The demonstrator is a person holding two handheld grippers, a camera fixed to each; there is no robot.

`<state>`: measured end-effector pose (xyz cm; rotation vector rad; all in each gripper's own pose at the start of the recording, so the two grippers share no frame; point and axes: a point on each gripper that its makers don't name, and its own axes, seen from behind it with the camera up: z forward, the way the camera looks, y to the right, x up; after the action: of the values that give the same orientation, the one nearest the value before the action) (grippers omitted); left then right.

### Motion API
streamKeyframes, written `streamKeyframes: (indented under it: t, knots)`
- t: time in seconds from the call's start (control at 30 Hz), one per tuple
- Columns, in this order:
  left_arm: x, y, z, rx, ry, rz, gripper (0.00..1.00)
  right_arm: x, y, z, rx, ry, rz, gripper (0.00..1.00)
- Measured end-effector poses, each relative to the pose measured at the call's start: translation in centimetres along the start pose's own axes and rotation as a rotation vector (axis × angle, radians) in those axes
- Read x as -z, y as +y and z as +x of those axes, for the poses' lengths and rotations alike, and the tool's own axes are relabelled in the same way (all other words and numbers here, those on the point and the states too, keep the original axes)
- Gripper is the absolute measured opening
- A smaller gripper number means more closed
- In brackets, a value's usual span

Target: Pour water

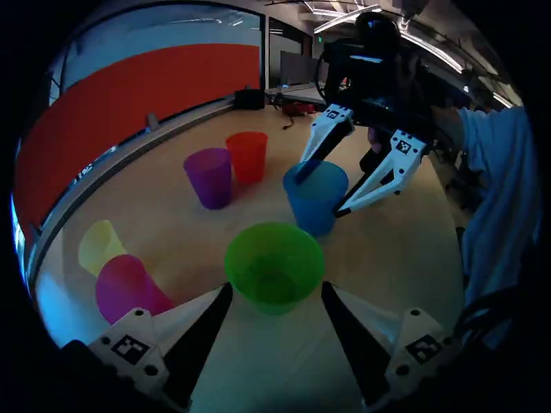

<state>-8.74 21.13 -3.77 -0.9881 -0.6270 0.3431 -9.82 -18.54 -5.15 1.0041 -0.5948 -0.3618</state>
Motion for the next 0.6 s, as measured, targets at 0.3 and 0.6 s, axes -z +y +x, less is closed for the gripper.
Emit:
streamKeyframes:
  t: [0.3, 0.6]
  knots:
    - [1.1, -0.2, -0.4, 0.045, 0.019, 0.016, 0.96, 0.3, 0.2, -0.7, 0.003, -0.015, -0.012, 0.91]
    - [2.2, -0.3, -0.7, 0.08, 0.035, 0.037, 0.96, 0.8, 0.3, -1.5, 0.005, -0.046, -0.028, 1.0]
